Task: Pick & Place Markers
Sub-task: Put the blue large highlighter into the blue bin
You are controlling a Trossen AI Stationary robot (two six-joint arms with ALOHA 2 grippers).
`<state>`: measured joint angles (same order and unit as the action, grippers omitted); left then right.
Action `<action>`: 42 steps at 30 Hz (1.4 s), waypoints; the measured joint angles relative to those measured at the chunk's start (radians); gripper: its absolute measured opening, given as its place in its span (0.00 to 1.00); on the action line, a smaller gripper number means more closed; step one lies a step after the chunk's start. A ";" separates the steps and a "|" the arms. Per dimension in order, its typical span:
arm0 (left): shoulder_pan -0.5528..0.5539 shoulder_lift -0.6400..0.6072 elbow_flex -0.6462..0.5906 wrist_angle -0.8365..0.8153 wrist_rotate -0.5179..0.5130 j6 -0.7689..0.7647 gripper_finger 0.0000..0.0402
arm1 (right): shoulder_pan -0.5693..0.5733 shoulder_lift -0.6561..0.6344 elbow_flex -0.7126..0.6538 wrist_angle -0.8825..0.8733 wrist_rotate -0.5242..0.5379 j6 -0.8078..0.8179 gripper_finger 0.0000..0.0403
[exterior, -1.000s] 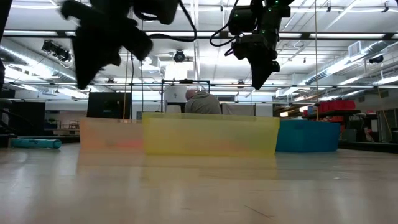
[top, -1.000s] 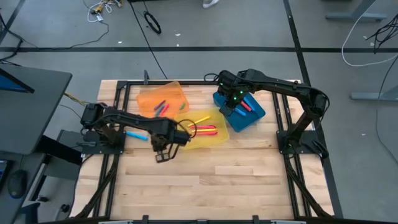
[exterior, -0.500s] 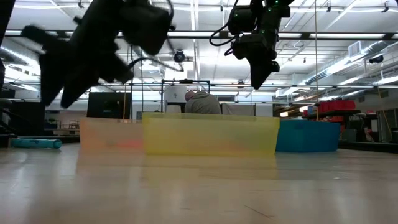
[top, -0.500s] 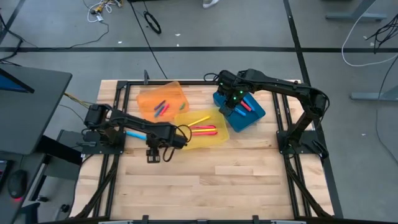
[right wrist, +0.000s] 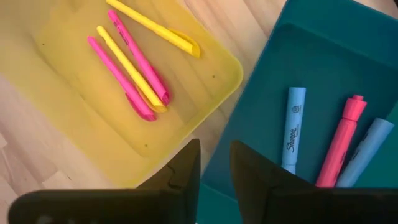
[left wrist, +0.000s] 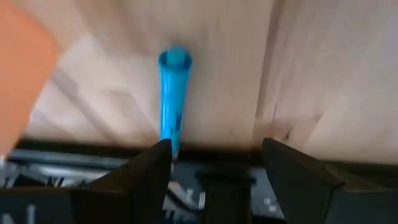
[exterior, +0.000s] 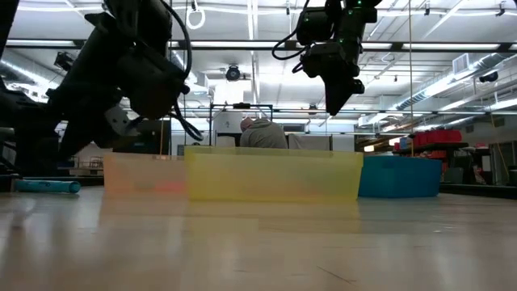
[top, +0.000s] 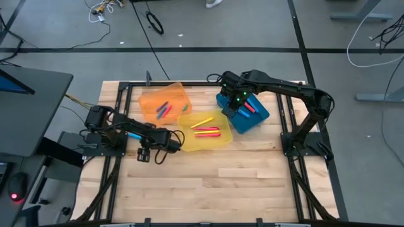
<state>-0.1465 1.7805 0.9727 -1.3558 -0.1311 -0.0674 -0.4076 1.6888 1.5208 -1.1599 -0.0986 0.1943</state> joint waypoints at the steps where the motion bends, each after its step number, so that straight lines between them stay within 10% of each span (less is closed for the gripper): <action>1: 0.000 0.000 -0.005 0.026 0.006 0.015 0.64 | 0.000 0.000 0.000 0.000 0.000 0.006 0.22; 28: 0.000 -0.003 -0.146 0.258 0.068 0.135 0.63 | 0.000 0.000 0.000 0.009 -0.026 0.026 0.22; 42: -0.001 -0.003 -0.147 0.278 0.104 0.130 0.37 | 0.000 0.000 0.000 0.009 -0.026 0.025 0.22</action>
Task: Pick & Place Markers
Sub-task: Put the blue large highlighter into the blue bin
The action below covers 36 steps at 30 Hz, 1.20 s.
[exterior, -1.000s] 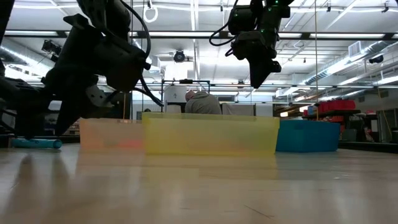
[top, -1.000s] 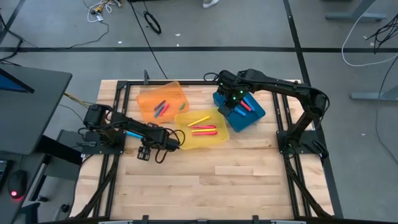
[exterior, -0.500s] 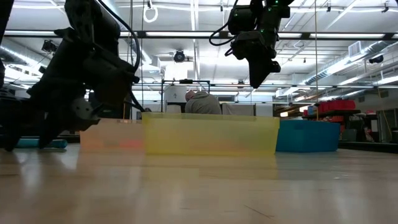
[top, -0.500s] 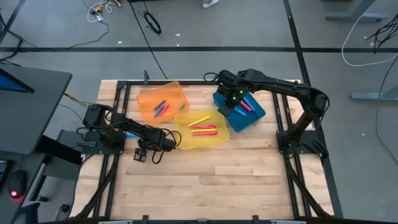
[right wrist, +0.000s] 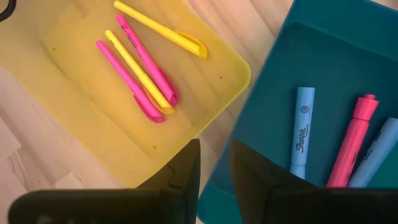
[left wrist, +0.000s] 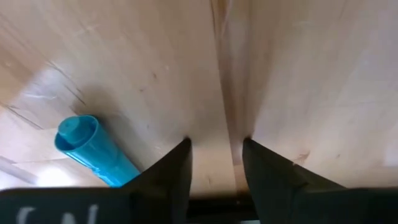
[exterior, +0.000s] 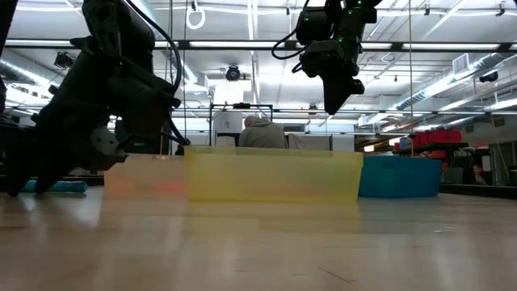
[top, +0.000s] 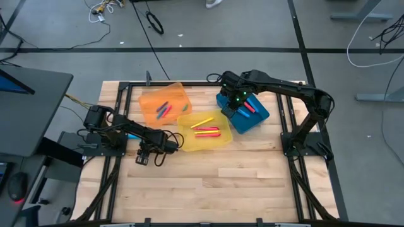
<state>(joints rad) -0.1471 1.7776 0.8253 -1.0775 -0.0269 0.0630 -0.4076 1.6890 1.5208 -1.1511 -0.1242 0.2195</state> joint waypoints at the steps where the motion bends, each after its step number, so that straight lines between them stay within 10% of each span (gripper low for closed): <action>1: 0.000 0.000 0.000 0.000 0.002 0.000 0.35 | 0.000 0.000 0.000 0.000 0.000 0.000 0.22; 19: 0.000 0.002 0.000 -0.008 0.004 -0.001 0.01 | 0.000 0.000 0.000 -0.001 0.000 0.002 0.22; 36: 0.000 0.006 0.152 -0.098 -0.077 -0.185 0.13 | 0.000 0.000 0.000 -0.009 0.000 0.004 0.22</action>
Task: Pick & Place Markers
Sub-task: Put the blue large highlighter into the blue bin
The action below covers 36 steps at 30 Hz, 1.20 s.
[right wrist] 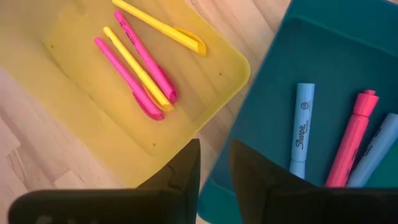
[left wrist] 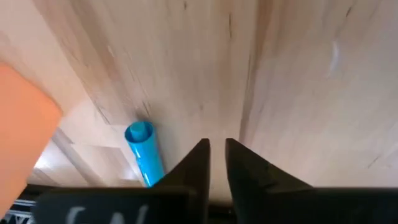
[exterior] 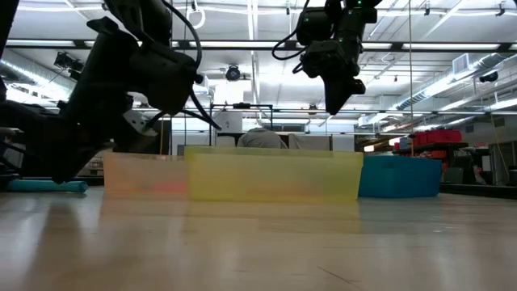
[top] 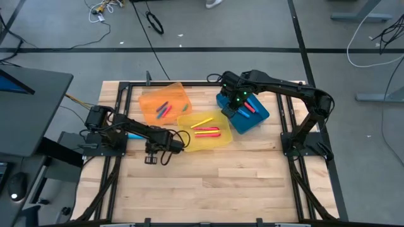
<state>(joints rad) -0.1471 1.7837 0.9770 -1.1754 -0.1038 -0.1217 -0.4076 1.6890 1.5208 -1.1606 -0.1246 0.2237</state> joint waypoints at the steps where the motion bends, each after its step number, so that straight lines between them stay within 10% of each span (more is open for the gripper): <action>1: 0.000 0.000 0.001 0.003 0.003 -0.002 0.16 | 0.000 0.000 0.000 -0.003 0.000 0.000 0.22; 14: 0.045 -0.003 -0.020 0.020 0.009 0.082 0.51 | 0.000 0.000 0.000 -0.015 0.000 0.003 0.22; 36: 0.138 -0.004 -0.035 0.009 -0.060 0.132 0.52 | 0.000 0.000 0.000 -0.011 -0.026 0.003 0.22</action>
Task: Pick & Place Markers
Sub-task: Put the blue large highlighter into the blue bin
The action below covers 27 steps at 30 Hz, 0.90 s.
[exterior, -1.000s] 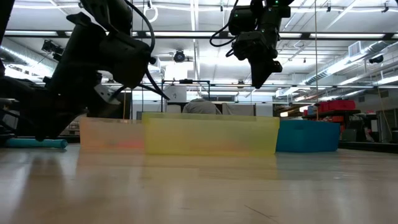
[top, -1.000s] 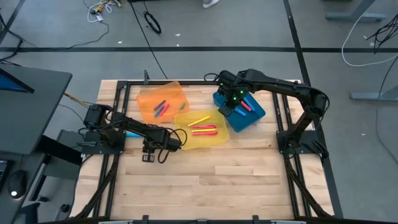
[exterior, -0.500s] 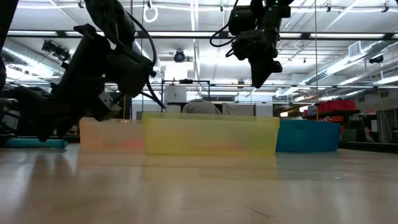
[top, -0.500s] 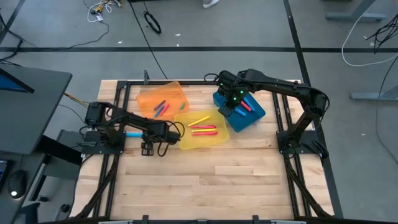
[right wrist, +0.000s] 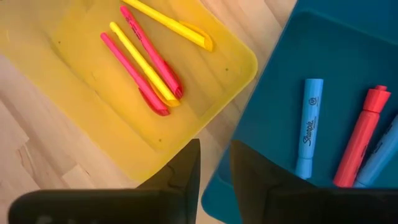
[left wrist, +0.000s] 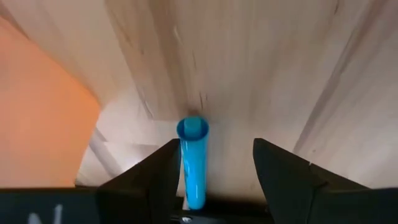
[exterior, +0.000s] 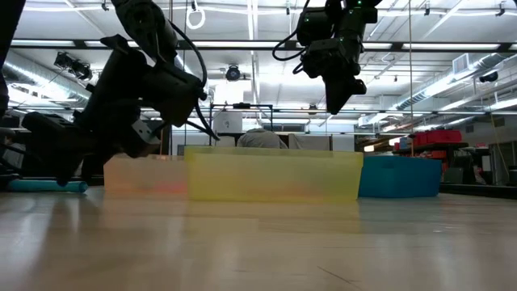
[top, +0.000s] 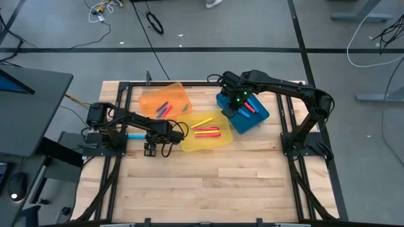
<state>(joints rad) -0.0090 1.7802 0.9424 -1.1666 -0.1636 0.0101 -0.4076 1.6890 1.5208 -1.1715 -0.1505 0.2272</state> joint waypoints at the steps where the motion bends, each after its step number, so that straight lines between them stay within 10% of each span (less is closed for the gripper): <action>1: 0.000 0.000 0.000 0.004 0.001 0.004 0.52 | 0.000 0.000 0.000 0.000 0.000 0.000 0.22; 27: 0.006 -0.002 -0.117 0.086 0.082 0.016 0.52 | 0.000 0.000 0.000 0.028 0.000 -0.004 0.22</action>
<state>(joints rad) -0.0025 1.7779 0.8257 -1.0803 -0.0815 0.0261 -0.4076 1.6890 1.5208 -1.1439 -0.1505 0.2234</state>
